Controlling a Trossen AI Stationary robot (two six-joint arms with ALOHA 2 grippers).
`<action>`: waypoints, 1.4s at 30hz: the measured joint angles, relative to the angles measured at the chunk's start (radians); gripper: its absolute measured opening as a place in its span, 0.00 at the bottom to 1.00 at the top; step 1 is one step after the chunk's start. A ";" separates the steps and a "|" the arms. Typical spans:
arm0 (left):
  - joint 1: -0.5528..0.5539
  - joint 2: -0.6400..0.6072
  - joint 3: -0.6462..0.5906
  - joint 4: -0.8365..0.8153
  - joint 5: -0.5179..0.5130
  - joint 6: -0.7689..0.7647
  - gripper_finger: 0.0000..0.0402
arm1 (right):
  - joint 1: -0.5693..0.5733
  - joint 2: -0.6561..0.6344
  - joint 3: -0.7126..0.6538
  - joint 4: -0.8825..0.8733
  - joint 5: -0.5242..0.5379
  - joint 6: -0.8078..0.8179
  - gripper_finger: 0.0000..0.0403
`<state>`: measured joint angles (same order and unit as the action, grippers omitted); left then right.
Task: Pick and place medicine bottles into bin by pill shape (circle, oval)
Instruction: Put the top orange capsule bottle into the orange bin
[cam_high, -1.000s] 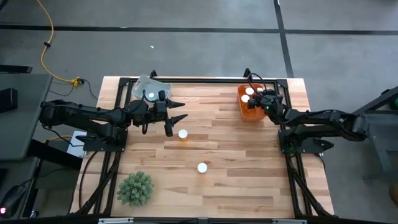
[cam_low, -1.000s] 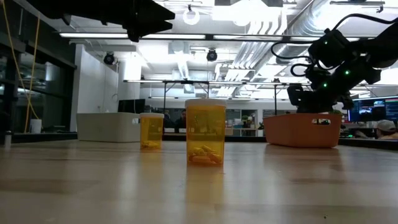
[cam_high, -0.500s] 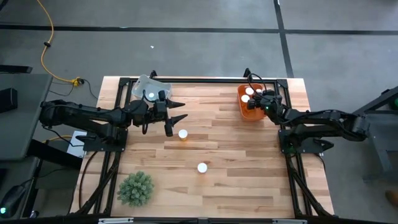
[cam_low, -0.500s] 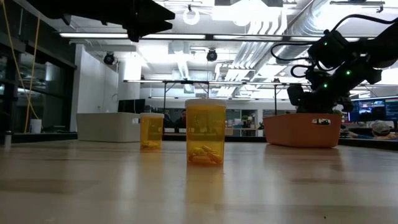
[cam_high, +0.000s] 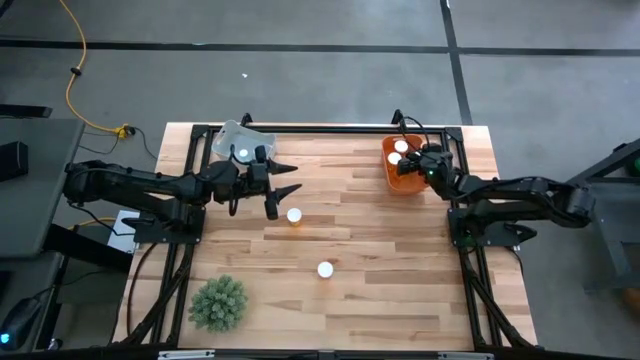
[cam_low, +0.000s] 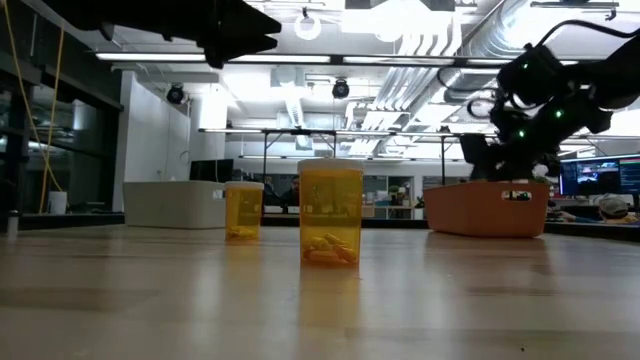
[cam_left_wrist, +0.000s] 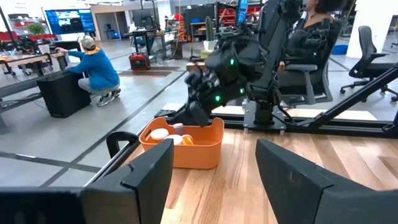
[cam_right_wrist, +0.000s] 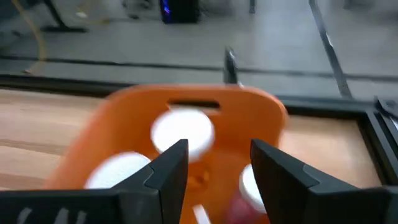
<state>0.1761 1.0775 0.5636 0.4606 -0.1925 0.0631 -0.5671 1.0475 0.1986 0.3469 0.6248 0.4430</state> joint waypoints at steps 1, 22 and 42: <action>0.000 0.000 0.000 -0.005 0.000 0.000 0.54 | 0.004 -0.008 0.000 0.030 -0.027 -0.027 0.42; 0.000 0.000 0.000 -0.049 0.076 -0.027 0.54 | 0.290 -0.058 0.017 0.551 -0.772 -0.379 0.43; 0.000 0.000 0.000 -0.101 0.078 0.000 0.54 | 0.295 -0.058 0.085 0.389 -0.741 -0.422 0.43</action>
<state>0.1761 1.0775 0.5640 0.3592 -0.1148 0.0628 -0.2718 0.9897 0.2832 0.7364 -0.1158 0.0214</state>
